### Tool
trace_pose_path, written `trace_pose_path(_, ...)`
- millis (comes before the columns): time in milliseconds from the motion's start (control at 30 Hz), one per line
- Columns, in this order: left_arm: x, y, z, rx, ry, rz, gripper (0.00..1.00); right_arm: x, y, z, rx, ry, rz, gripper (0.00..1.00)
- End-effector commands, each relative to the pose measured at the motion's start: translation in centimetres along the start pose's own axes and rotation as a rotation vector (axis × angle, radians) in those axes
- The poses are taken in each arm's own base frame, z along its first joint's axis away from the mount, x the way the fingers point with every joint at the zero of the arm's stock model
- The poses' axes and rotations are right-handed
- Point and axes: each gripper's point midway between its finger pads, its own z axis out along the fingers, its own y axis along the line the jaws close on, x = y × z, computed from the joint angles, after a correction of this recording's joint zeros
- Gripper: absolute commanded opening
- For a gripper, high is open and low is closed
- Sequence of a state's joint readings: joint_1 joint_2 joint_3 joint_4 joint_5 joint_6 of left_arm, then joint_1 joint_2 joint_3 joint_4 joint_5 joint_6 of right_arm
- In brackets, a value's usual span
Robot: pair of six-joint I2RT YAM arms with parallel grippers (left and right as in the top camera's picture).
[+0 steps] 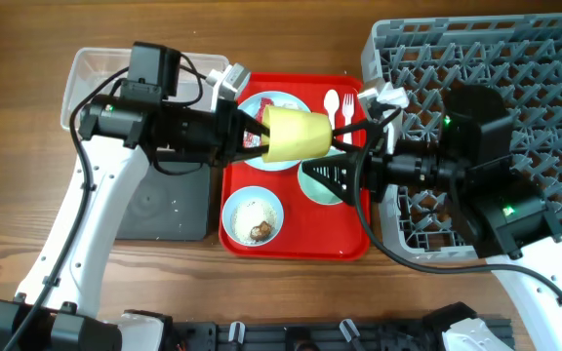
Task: Sort waste into correct bins and load items into the dishwasher rack
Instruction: 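Lift the yellow cup and pass it to the right gripper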
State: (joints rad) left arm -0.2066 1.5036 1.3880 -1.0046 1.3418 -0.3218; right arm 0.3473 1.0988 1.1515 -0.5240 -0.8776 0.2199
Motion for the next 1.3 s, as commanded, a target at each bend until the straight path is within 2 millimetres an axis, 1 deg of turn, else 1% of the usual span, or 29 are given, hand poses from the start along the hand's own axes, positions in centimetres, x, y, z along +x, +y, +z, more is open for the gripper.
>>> trace_pose_path(0,1.7,-2.6,0.8,0.136,0.088,0.035,0.04,-0.8,1.1,0.5,-0.063,-0.007,-0.02,0.85)
trace_pose_path(100,1.7,-2.6,0.8,0.136,0.089,0.039,0.04,-0.9,2.7,0.3,-0.151,-0.006,-0.082,0.74)
trace_pose_path(133,1.8,-2.7,0.8,0.14,0.091,0.037,0.04,-1.0,2.7,0.3,-0.149,-0.009,-0.092,0.74)
trace_pose_path(167,2.0,-3.2,0.7,0.17,0.104,0.033,0.04,-1.0,2.0,0.4,-0.111,-0.014,-0.084,0.89)
trace_pose_path(200,2.3,-3.9,0.5,0.209,0.119,0.035,0.04,-1.0,1.1,0.5,-0.058,-0.017,-0.063,0.96)
trace_pose_path(300,2.2,-4.0,0.3,0.219,0.113,0.054,0.04,-1.1,-0.7,0.2,0.027,-0.026,-0.038,0.94)
trace_pose_path(367,2.1,-4.0,0.2,0.219,0.109,0.054,0.04,-1.4,-1.3,-0.3,0.047,-0.042,-0.03,0.94)
trace_pose_path(400,2.1,-4.0,0.2,0.219,0.11,0.054,0.04,-1.5,-1.3,-0.6,0.039,-0.044,-0.026,0.94)
trace_pose_path(533,2.1,-4.0,0.2,0.22,0.108,0.068,0.04,-1.3,2.5,-0.9,-0.188,-0.022,-0.109,0.92)
trace_pose_path(600,2.1,-3.9,0.2,0.215,0.106,0.068,0.04,-1.5,3.2,-1.0,-0.223,-0.026,-0.125,0.91)
trace_pose_path(733,2.5,-3.8,0.9,0.201,0.125,0.072,0.04,-2.2,3.4,-1.0,-0.23,-0.051,-0.149,0.91)
trace_pose_path(767,2.7,-3.9,1.1,0.202,0.133,0.072,0.04,-2.4,3.4,-1.0,-0.231,-0.056,-0.139,0.9)
trace_pose_path(833,2.8,-3.9,1.5,0.195,0.142,0.083,0.04,-2.5,3.6,-0.9,-0.238,-0.056,-0.132,0.8)
trace_pose_path(867,2.7,-3.8,1.6,0.188,0.14,0.091,0.04,-2.4,3.7,-0.8,-0.242,-0.052,-0.128,0.78)
trace_pose_path(900,2.7,-3.7,1.6,0.184,0.138,0.098,0.04,-2.3,3.8,-0.7,-0.246,-0.046,-0.122,0.71)
trace_pose_path(933,2.6,-3.7,1.6,0.182,0.136,0.103,0.04,-2.2,3.8,-0.6,-0.247,-0.041,-0.117,0.68)
trace_pose_path(1000,2.5,-3.7,1.7,0.183,0.134,0.117,0.04,-2.0,3.8,-0.6,-0.247,-0.034,-0.107,0.66)
trace_pose_path(1067,2.4,-3.8,1.7,0.184,0.132,0.129,0.04,-2.0,3.8,-0.6,-0.247,-0.034,-0.106,0.66)
trace_pose_path(1133,2.3,-3.8,1.7,0.185,0.131,0.139,0.04,-2.0,3.8,-0.6,-0.246,-0.034,-0.107,0.77)
trace_pose_path(1200,2.3,-3.8,1.7,0.185,0.131,0.14,0.04,-2.0,3.8,-0.6,-0.246,-0.034,-0.109,0.79)
trace_pose_path(1233,2.3,-3.8,1.7,0.185,0.131,0.141,0.04,-2.0,3.8,-0.6,-0.247,-0.034,-0.11,0.82)
trace_pose_path(1267,2.3,-3.9,1.7,0.186,0.13,0.146,0.04,-2.0,3.8,-0.6,-0.247,-0.034,-0.109,0.82)
